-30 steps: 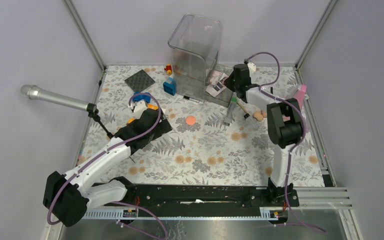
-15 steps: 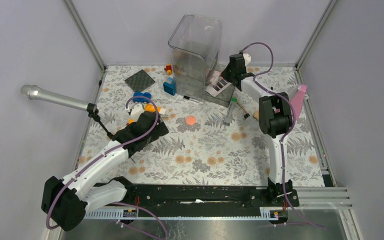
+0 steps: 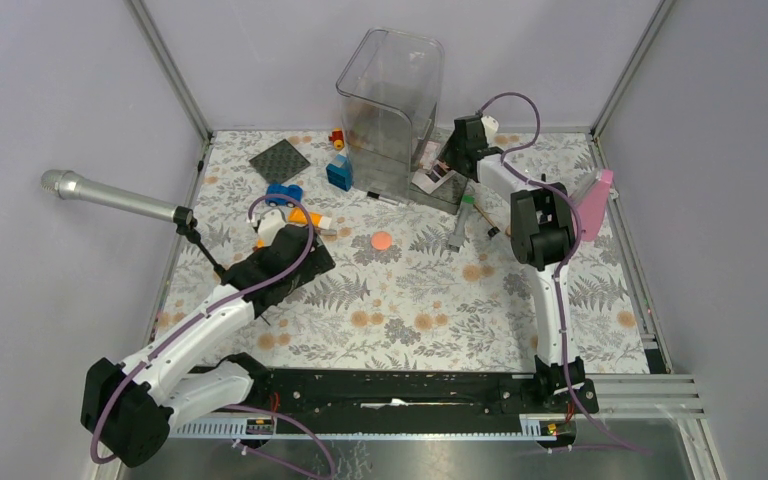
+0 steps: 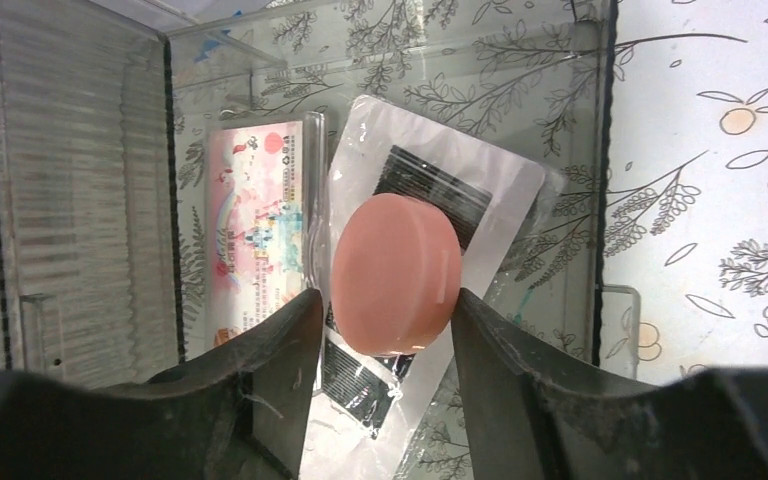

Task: Organize the makeup
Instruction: Place the makeup in the drawer, then pick up the lipstick at the center of the board.

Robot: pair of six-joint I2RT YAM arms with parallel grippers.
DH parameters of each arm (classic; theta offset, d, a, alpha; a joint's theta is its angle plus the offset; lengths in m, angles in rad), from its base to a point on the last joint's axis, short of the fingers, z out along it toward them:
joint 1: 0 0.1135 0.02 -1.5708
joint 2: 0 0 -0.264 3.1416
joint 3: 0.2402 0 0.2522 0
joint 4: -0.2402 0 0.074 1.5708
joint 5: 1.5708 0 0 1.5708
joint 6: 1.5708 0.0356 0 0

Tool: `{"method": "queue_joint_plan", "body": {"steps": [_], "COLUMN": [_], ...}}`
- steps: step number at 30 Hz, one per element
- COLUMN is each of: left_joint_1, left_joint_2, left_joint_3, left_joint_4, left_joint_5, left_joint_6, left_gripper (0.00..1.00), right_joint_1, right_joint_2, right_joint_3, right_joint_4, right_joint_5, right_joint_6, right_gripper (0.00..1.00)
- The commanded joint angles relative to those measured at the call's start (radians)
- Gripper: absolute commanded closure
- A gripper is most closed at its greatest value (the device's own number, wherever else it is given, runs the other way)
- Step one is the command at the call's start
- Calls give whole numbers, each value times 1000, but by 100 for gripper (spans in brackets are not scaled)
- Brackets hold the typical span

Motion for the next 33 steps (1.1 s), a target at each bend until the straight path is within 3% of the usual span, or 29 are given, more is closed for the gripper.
{"method": "queue_joint_plan", "body": {"steps": [1, 11, 16, 22, 33], "left_joint_1": [8, 25, 29, 38, 103], "left_joint_2": [-14, 19, 91, 223, 602], "left_joint_3": [2, 63, 138, 199, 444], "left_joint_4": [2, -7, 14, 54, 26], "left_joint_5": [-21, -44, -61, -116, -66], "left_joint_6": [11, 24, 18, -74, -215], "left_gripper": [1, 1, 1, 1, 1], "right_joint_1": [-7, -6, -7, -6, -7], "right_joint_2": [-57, -260, -418, -608, -946], "right_joint_3": [37, -40, -191, -417, -786], "right_joint_4": [-17, -19, -22, -1, 32], "right_joint_5": [59, 136, 186, 153, 69], "right_joint_6": [-46, -155, -138, -82, 8], "right_gripper": [41, 34, 33, 31, 25]}}
